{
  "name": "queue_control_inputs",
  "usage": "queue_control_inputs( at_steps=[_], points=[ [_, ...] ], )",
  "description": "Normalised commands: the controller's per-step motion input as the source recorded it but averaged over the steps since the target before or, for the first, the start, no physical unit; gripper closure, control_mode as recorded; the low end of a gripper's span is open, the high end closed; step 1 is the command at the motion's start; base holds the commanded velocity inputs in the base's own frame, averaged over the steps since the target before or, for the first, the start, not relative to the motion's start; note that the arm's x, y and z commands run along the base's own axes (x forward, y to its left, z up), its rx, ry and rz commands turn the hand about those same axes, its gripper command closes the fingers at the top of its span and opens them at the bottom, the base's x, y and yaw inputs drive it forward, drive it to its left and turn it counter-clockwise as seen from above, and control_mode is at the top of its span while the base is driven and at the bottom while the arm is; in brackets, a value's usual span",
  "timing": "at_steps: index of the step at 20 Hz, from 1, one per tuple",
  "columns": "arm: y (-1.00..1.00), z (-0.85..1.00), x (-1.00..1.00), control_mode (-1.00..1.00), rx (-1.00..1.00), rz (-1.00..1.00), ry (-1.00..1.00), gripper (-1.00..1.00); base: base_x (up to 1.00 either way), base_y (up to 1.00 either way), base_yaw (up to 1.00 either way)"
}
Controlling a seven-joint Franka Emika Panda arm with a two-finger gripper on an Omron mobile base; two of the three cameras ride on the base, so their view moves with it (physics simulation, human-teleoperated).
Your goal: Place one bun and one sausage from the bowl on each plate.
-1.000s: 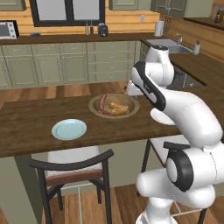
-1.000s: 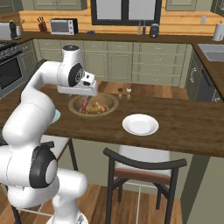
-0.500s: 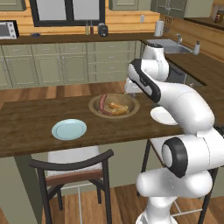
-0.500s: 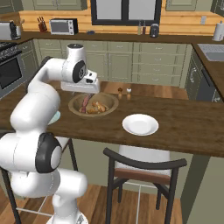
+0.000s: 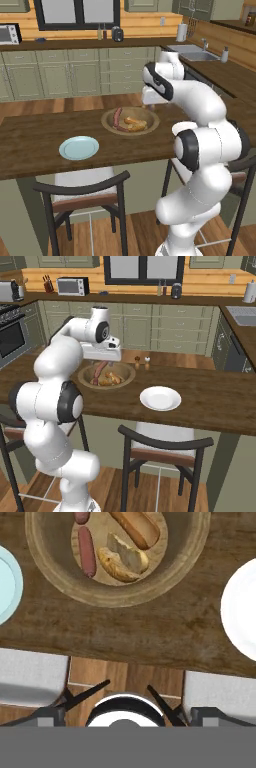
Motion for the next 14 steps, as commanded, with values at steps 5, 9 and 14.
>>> queue_control_inputs(
  at_steps=[5, 9, 14],
  points=[
    [0.04, -0.2, 0.37, -1.0, -0.05, 0.04, 0.17, -1.0, 0.0, 0.0, 0.0],
    [0.07, -0.29, 0.33, -1.0, -0.05, 0.08, 0.2, -1.0, 0.0, 0.0, 0.0],
    [0.26, -0.4, 0.32, -1.0, -0.04, 0.09, 0.17, -1.0, 0.0, 0.0, 0.0]
  ],
)
